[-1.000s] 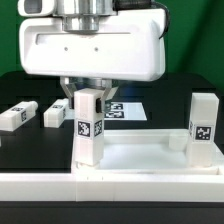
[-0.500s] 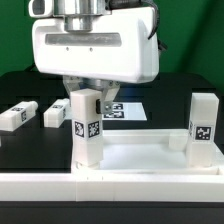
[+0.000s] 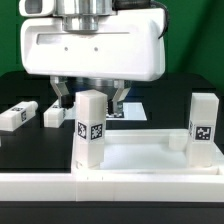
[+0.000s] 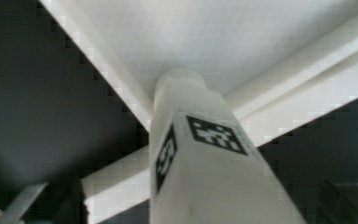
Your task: Assemble desk
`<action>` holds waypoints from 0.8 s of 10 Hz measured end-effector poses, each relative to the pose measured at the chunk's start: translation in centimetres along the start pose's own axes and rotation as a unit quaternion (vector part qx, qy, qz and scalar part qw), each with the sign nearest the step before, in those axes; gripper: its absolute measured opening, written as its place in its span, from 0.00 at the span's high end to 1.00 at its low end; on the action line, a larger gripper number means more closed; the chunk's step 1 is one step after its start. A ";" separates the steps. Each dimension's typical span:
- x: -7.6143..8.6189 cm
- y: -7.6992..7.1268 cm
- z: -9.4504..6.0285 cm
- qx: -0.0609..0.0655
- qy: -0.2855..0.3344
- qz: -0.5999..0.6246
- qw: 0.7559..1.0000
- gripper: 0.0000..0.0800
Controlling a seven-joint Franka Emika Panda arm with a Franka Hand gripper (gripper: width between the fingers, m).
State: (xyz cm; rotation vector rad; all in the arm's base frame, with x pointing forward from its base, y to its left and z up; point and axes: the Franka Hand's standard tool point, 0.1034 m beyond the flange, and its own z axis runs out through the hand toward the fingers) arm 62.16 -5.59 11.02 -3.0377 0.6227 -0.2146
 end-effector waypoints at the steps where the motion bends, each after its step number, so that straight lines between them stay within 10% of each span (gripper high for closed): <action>1: 0.0 0.0 0.0 0.000 0.000 -0.041 0.999 0.19; 8: 0.4 -0.1 -0.2 -0.009 0.002 -0.330 0.944 0.19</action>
Offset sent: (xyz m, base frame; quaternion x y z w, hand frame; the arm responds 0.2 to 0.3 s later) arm 0.0113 0.0059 0.0066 -0.0087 -0.0001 -0.2617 0.9651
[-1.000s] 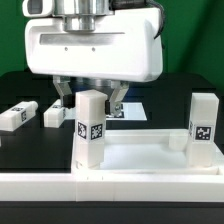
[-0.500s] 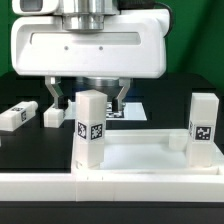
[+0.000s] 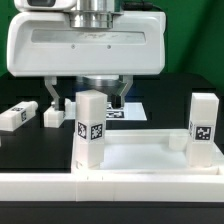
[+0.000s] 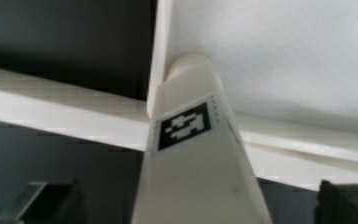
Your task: Assemble desk
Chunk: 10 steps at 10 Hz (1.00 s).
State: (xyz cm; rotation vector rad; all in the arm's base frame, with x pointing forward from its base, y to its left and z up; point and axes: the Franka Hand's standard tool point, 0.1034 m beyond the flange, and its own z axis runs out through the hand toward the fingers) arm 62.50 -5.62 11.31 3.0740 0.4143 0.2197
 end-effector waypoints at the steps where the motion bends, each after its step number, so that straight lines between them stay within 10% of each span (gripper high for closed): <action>1: 0.0 0.1 0.0 -0.001 -0.001 -0.028 1.000 0.19; 4: -0.1 0.2 0.0 -0.006 -0.004 -0.100 0.995 0.19; 8: -0.2 0.1 0.1 -0.004 -0.006 -0.096 0.995 0.63; 10: -0.2 0.1 0.1 -0.004 -0.006 -0.079 0.997 0.63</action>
Offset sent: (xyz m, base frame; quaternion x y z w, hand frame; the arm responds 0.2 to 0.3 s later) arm -0.0009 0.0015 0.0002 -0.0075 0.0042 -0.0573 0.9983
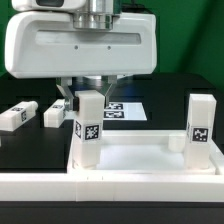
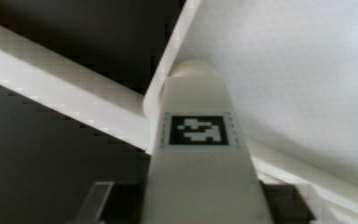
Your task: Assemble desk
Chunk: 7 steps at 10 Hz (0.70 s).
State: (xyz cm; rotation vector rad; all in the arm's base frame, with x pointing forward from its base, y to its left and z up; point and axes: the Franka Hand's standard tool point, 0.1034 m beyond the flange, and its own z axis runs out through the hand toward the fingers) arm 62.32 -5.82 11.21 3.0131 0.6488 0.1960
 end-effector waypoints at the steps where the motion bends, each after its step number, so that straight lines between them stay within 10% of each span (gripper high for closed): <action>1: 0.0 0.0 0.0 0.001 0.000 0.023 1.000 0.63; 7: -0.1 -0.4 0.1 0.012 0.004 0.293 0.956 0.63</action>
Offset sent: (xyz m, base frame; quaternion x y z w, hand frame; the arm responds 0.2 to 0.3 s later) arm -0.0106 -0.0044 -0.0046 0.0243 -0.0042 0.2589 0.9656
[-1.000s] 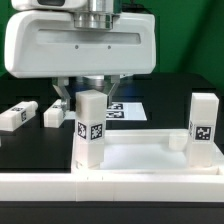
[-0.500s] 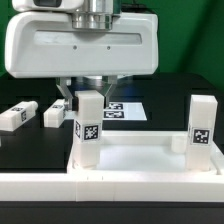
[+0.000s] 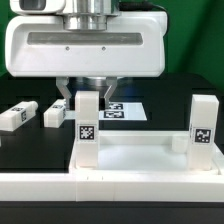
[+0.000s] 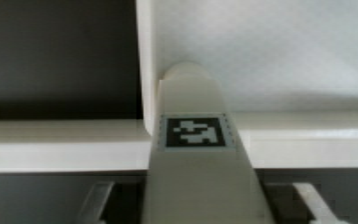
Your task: Assemble desk
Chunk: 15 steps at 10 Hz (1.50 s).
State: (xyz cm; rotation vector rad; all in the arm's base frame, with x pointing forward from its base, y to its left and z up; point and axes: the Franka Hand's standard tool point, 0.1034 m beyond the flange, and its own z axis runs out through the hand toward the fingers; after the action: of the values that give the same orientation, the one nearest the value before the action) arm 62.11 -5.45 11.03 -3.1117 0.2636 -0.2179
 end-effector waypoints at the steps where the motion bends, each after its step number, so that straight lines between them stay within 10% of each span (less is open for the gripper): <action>1: 0.0 0.0 0.0 0.001 0.000 0.046 0.999 0.63; 8: -0.2 -0.2 0.1 0.002 -0.003 0.327 0.945 0.63; 12: -0.1 -0.2 0.1 0.005 -0.002 0.290 0.957 0.23; 15: 0.2 -0.3 -0.1 0.002 0.000 0.146 0.989 0.19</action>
Offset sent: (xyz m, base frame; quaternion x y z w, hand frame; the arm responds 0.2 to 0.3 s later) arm -0.0028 0.0031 0.0011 -0.0019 -0.0251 0.2571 0.9660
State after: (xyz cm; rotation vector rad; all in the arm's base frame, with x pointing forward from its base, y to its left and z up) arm 62.30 -5.18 11.16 -3.0162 0.7082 -0.2132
